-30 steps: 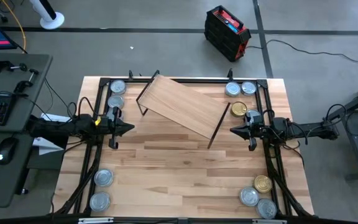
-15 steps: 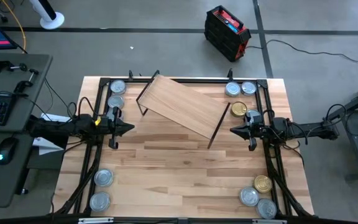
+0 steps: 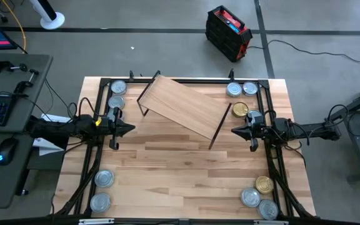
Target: Stack canned seafood by type on shelf
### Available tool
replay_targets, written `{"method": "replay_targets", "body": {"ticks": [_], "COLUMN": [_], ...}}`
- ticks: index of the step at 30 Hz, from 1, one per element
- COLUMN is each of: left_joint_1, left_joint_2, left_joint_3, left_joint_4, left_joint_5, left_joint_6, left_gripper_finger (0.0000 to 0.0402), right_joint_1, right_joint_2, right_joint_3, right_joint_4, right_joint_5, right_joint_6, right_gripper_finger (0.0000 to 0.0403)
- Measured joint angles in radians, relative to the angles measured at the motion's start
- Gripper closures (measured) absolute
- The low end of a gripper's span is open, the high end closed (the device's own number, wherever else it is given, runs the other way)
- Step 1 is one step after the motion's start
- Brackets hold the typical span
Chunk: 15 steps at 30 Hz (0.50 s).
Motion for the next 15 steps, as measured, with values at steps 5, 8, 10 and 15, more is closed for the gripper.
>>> {"method": "replay_targets", "body": {"ticks": [5, 8, 10, 15], "left_joint_1": [0.000, 0.000, 0.000, 0.000], "left_joint_2": [0.000, 0.000, 0.000, 0.000], "left_joint_3": [0.000, 0.000, 0.000, 0.000], "left_joint_4": [0.000, 0.000, 0.000, -0.001], "left_joint_5": [0.000, 0.000, 0.000, 0.000], "left_joint_6": [0.000, 0.000, 0.000, 0.000], "left_gripper_finger": [0.0401, 0.0401, 0.0401, 0.0401], "right_joint_1": [0.000, 0.000, 0.000, 0.020], "right_joint_2": [0.010, 0.006, 0.008, 0.094], "right_joint_3": [0.000, 0.002, 0.002, 0.186], "right_joint_4": [0.209, 0.495, 0.634, 0.602], "right_joint_5": [0.137, 0.318, 0.333, -0.146], "right_joint_6": [0.047, 0.174, 0.211, 0.221], "right_gripper_finger": [0.0402, 0.0402, 0.0402, 0.0402]}}
